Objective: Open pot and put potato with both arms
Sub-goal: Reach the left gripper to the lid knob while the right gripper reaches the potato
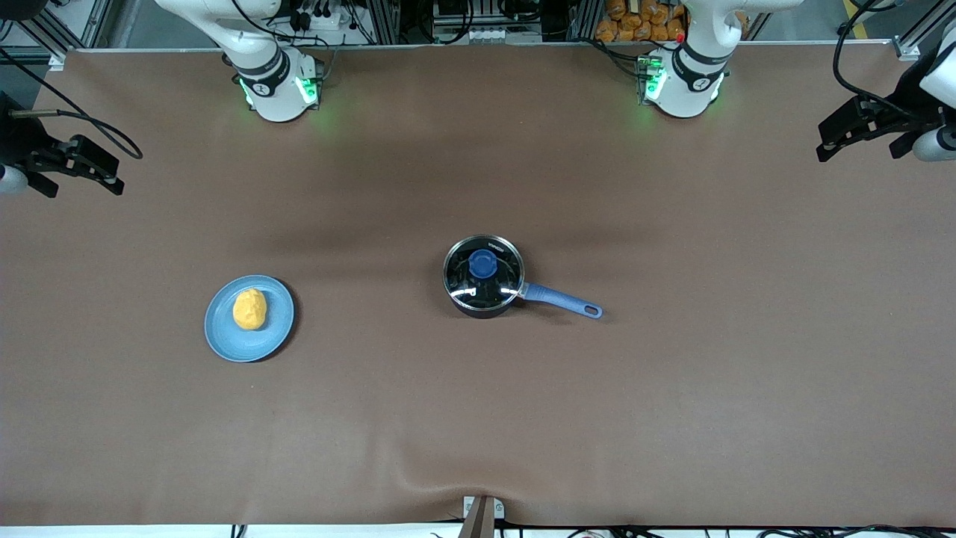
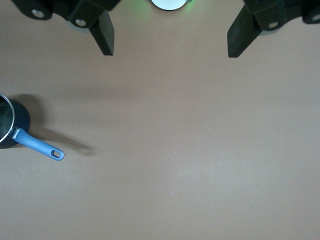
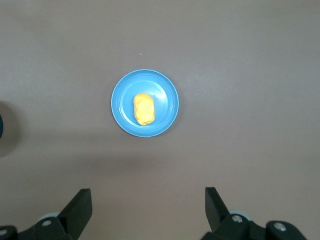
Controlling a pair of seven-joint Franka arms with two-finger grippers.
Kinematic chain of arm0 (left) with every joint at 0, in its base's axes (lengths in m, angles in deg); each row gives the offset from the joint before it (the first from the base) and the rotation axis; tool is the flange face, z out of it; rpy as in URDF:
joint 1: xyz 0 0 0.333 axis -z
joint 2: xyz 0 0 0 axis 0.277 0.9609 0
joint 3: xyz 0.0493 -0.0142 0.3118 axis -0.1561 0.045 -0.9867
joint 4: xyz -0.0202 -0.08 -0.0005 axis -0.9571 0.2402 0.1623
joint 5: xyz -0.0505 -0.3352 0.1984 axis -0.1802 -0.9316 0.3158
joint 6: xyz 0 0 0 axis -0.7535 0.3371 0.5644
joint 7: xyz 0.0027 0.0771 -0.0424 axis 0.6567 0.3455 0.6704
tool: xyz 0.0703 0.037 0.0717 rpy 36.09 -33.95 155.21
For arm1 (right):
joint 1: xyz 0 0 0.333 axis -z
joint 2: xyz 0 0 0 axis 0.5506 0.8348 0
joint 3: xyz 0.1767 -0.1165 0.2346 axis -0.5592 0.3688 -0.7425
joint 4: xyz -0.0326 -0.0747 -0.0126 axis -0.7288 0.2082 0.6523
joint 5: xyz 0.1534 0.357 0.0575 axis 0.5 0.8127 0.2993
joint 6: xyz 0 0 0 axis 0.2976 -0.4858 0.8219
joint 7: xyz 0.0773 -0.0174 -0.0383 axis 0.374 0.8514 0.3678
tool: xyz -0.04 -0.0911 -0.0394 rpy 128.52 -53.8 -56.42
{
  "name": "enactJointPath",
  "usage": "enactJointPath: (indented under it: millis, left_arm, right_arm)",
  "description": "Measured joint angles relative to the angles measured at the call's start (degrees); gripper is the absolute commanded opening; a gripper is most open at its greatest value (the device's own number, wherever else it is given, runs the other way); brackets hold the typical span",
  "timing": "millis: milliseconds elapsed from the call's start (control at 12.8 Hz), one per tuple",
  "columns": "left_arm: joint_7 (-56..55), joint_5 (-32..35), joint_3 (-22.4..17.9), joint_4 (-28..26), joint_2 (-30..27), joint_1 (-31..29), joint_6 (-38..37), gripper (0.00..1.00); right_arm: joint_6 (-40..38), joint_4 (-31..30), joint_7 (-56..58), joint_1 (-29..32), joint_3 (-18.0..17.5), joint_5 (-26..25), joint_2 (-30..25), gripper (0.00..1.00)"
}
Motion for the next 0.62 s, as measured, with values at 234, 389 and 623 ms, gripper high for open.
enactJointPath:
  millis: [234, 389, 623]
  left_arm:
    - [0.0, 0.0, 0.0, 0.0, 0.0, 0.0, 0.0, 1.0]
    - [0.0, 0.0, 0.0, 0.0, -0.1, 0.0, 0.0, 1.0]
    - [-0.4, 0.0, 0.1, 0.0, 0.0, 0.1, 0.0, 1.0]
  right_arm:
    - [0.0, 0.0, 0.0, 0.0, 0.0, 0.0, 0.0, 1.0]
    - [0.0, 0.0, 0.0, 0.0, 0.0, 0.0, 0.0, 1.0]
    - [0.1, -0.3, 0.0, 0.0, 0.0, 0.0, 0.0, 1.0]
